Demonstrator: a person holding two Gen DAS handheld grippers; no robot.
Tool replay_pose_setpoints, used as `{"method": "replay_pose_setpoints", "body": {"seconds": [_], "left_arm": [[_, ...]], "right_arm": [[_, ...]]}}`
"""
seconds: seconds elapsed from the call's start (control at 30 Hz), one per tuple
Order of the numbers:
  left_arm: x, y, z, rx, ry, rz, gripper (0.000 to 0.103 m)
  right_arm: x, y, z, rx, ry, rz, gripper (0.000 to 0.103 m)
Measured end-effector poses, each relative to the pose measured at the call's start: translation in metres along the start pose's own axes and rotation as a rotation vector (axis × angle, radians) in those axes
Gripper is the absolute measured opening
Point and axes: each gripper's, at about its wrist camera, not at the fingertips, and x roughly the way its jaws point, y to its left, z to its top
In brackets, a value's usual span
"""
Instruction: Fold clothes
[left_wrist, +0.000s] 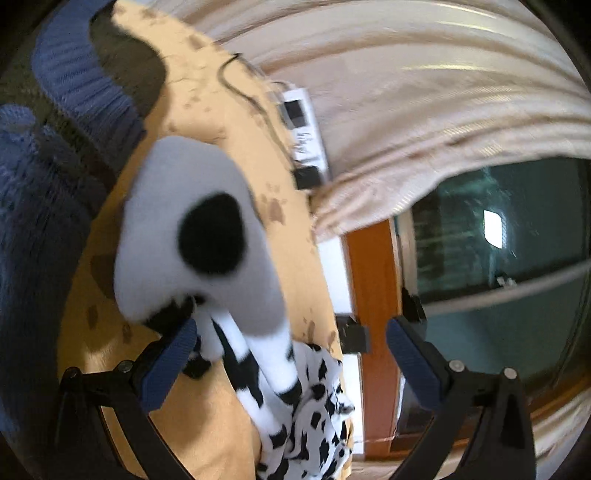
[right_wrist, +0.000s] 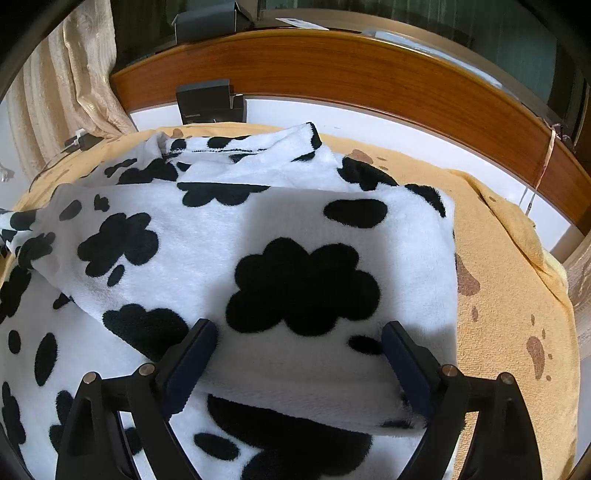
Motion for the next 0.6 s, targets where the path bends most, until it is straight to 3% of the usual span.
{"method": "replay_pose_setpoints", "body": {"seconds": [0.3, 0.33, 0.37, 0.4, 0.47, 0.6], "left_arm": [[0.011, 0.002, 0.02, -0.055, -0.069, 0.024, 0.101], [0.012, 0.003, 0.022, -0.061, -0.076, 0.026, 0.092], [0.013, 0.003, 0.024, -0.067, -0.084, 0.029, 0.075], [0.014, -0.003, 0.024, -0.04, -0.091, 0.033, 0.063], [0.014, -0.016, 0.022, 0.022, -0.103, 0.04, 0.026], [0.014, -0.042, 0.017, 0.145, -0.129, 0.055, 0.013]], "right_arm": [[0.0, 0.0, 0.0, 0.002, 0.0, 0.001, 0.093], [-0.001, 0.0, 0.0, 0.002, 0.0, 0.001, 0.093], [-0.001, 0.001, 0.0, 0.002, 0.0, 0.001, 0.093], [-0.001, 0.0, 0.0, 0.002, 0.0, 0.001, 0.093], [0.0, 0.0, 0.0, 0.003, 0.0, 0.002, 0.093], [0.0, -0.001, 0.0, 0.003, -0.001, 0.003, 0.093]]}}
